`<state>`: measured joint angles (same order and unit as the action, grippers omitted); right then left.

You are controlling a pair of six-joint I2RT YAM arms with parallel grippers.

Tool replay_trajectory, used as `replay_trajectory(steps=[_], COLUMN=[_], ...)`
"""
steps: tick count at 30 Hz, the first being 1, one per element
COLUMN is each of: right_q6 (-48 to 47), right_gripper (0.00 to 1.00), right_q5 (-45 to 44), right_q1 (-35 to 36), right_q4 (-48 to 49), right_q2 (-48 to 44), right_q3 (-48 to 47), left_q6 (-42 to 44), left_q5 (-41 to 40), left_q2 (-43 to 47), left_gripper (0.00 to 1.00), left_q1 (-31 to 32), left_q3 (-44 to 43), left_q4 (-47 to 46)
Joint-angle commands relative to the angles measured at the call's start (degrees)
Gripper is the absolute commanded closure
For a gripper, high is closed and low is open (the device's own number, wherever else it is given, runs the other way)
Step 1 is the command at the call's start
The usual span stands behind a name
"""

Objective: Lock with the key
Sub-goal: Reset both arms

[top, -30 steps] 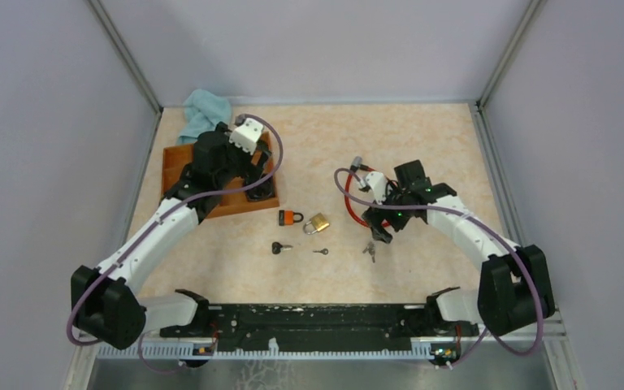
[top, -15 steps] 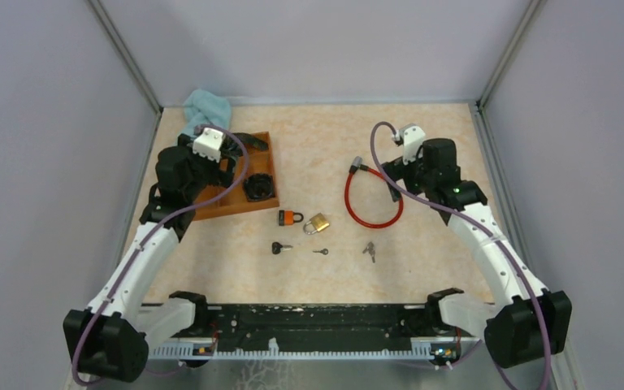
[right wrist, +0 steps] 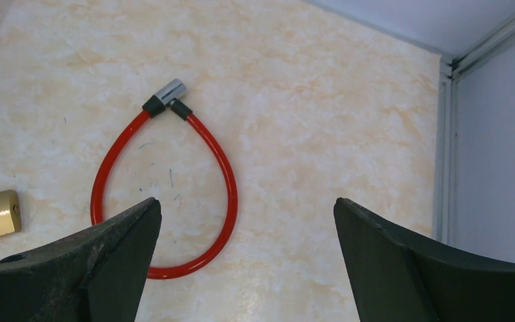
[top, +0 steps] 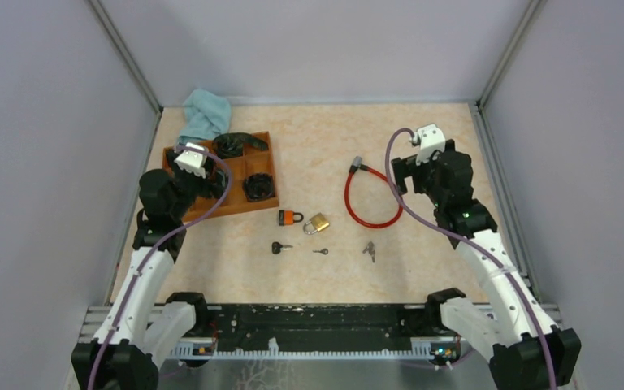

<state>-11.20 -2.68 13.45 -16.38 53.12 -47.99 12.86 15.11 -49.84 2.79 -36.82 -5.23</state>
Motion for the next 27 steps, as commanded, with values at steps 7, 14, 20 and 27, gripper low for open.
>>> replay_trajectory(steps=[7, 14, 20, 27], right_q6=[-4.4, -5.0, -5.5, -6.6], right_gripper=[0.01, 0.01, 0.01, 0.01], right_q5=[1.9, 2.0, 0.0, -1.0], right_q1=[-0.3, -0.3, -0.3, -0.3], right_q4=[7.8, 7.4, 7.6, 7.7], right_q2=[-9.6, -9.8, -10.4, -11.5], right_q3=[3.9, 4.3, 4.6, 5.2], left_q6=[1.6, 1.6, 2.3, 2.6], left_q5=[4.2, 7.1, 6.6, 7.1], left_q2=[0.8, 1.5, 2.3, 2.0], left_gripper=[0.0, 0.0, 0.0, 0.0], left_q1=[-0.4, -0.5, -0.4, -0.4], left_q3=[0.3, -0.6, 0.6, -0.1], left_q4=[-3.3, -0.1, 1.1, 2.6])
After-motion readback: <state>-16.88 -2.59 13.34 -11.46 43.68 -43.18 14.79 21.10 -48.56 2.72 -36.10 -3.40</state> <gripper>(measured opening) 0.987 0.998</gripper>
